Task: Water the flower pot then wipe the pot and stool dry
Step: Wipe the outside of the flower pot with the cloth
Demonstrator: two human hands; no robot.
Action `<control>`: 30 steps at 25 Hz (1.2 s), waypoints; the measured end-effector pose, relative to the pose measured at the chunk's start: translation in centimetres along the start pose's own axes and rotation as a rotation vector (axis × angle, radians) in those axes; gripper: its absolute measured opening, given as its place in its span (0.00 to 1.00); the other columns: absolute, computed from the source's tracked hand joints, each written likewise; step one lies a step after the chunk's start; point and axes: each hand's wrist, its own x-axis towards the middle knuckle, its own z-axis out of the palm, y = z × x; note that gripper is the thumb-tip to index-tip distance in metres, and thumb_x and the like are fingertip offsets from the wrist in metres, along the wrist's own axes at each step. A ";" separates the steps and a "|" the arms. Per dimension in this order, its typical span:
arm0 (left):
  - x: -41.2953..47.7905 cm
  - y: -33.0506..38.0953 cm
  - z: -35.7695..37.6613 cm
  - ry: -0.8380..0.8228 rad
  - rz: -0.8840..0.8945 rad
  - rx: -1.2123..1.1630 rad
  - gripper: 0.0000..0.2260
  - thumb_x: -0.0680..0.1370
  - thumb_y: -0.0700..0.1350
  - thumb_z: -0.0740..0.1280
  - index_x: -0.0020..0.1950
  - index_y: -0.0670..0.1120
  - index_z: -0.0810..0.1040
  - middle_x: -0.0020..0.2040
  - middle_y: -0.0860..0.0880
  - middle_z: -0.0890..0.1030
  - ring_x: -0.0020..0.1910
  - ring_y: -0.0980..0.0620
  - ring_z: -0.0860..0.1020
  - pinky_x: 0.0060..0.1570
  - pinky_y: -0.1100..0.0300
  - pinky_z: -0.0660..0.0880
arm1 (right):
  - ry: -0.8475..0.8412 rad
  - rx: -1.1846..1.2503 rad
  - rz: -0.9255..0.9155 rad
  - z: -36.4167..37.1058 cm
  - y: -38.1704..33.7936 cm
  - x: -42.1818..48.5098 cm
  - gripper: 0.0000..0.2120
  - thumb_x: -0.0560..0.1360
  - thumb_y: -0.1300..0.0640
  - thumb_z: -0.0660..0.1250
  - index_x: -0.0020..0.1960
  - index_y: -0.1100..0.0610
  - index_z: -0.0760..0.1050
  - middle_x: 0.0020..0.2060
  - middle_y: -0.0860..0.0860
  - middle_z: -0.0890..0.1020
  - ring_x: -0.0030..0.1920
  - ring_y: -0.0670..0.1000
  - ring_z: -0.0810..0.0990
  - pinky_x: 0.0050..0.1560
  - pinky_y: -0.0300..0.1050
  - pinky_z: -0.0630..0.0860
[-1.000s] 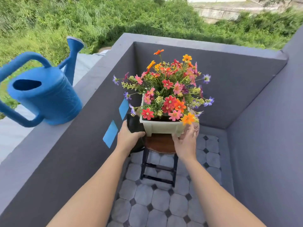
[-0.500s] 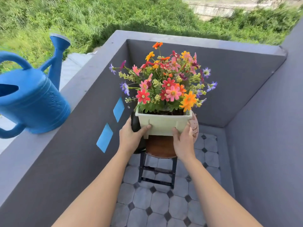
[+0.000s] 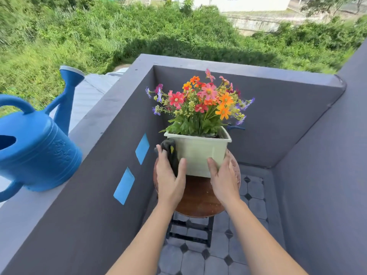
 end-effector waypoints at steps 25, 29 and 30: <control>0.8 -1.5 1.9 0.182 0.669 0.587 0.21 0.76 0.28 0.58 0.63 0.45 0.79 0.66 0.41 0.76 0.48 0.43 0.65 0.54 0.51 0.69 | -0.039 0.018 -0.115 -1.1 1.2 1.4 0.29 0.79 0.50 0.58 0.76 0.57 0.51 0.74 0.53 0.63 0.70 0.49 0.62 0.54 0.23 0.53; -1.1 -4.1 1.3 0.059 0.837 0.649 0.20 0.77 0.31 0.60 0.63 0.48 0.78 0.68 0.48 0.71 0.47 0.43 0.68 0.51 0.51 0.71 | -0.046 0.047 -0.125 -1.1 1.3 1.6 0.29 0.79 0.50 0.58 0.76 0.57 0.52 0.73 0.51 0.65 0.69 0.47 0.62 0.53 0.21 0.51; -0.8 -4.0 1.2 0.101 0.775 0.610 0.21 0.75 0.30 0.61 0.64 0.47 0.78 0.68 0.48 0.70 0.48 0.43 0.67 0.52 0.52 0.70 | -0.047 0.033 -0.134 -1.1 1.4 1.6 0.29 0.79 0.50 0.57 0.76 0.57 0.51 0.73 0.51 0.64 0.70 0.48 0.62 0.53 0.23 0.52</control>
